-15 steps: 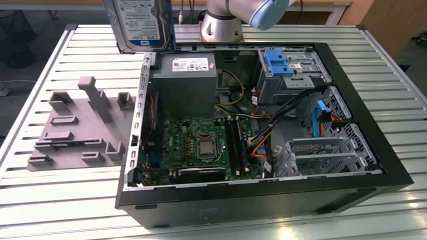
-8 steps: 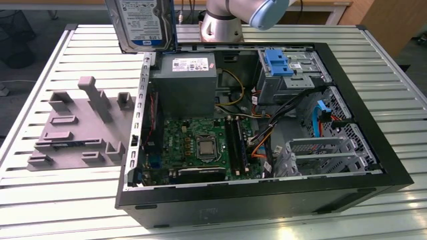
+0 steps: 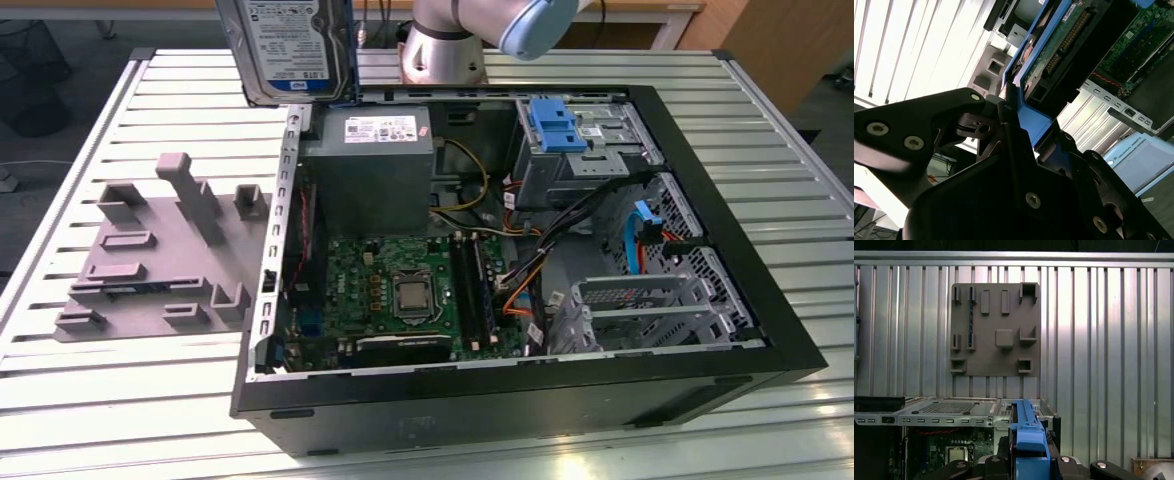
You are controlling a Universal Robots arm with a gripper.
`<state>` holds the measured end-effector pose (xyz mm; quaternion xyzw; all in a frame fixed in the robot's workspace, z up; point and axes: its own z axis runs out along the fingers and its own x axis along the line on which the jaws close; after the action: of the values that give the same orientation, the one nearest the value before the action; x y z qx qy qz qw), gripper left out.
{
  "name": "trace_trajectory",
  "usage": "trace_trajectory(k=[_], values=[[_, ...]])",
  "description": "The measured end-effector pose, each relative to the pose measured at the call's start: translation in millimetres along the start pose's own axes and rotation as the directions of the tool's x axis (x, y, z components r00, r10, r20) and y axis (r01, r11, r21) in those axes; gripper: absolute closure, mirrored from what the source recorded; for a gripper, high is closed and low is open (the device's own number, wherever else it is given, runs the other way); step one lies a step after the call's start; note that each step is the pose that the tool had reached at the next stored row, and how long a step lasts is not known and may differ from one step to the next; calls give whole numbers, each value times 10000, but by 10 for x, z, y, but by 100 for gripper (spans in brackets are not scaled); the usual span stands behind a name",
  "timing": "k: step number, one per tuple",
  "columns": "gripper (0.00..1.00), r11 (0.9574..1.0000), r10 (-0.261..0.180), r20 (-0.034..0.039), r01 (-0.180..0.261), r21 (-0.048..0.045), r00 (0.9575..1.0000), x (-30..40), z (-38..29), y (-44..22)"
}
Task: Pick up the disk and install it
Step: 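Pick up the disk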
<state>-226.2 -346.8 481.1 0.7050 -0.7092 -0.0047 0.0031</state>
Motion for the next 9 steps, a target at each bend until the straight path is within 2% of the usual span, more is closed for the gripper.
trace_trajectory(k=[9], values=[[64, 10000, 0, 0, 0, -1, 10000, 0, -1, -50]])
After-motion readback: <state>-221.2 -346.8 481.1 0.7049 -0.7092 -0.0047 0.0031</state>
